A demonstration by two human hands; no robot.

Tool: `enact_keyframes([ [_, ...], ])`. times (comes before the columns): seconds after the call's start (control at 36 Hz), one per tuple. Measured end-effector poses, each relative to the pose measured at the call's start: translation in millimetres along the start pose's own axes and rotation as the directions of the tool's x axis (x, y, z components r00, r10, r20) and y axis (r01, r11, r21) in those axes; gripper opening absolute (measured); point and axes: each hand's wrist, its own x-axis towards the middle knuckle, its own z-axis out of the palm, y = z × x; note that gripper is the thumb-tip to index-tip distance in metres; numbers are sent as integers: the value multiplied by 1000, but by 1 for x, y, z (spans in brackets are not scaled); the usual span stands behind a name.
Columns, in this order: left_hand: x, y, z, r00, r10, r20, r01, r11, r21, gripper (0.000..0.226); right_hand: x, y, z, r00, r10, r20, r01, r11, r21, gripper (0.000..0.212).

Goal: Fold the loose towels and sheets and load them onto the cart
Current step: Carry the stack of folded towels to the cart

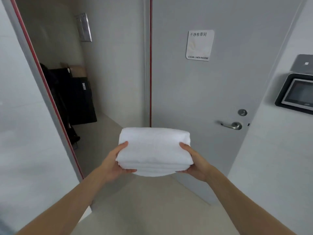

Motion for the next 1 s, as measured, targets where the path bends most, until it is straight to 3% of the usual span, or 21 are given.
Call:
enact_keyframes([
  [0.14, 54, 17, 25, 993, 9, -118, -14, 999, -35, 76, 70, -43, -42, 998, 33, 56, -31, 999, -27, 66],
  [0.33, 108, 44, 30, 973, 66, -220, -86, 993, -82, 61, 162, -89, -63, 980, 85, 181, -76, 996, -54, 65],
  [0.53, 165, 77, 4, 933, 87, -350, -122, 989, -81, 60, 261, -106, -55, 965, 116, 235, -109, 993, -45, 61],
  [0.83, 330, 166, -72, 919, 101, -382, -134, 989, -62, 70, 459, -156, -35, 972, 119, 200, -117, 993, -23, 60],
  [1.0, 425, 236, -101, 942, 97, -322, -126, 990, -69, 72, 562, -211, -22, 985, 97, 145, -93, 995, -37, 61],
])
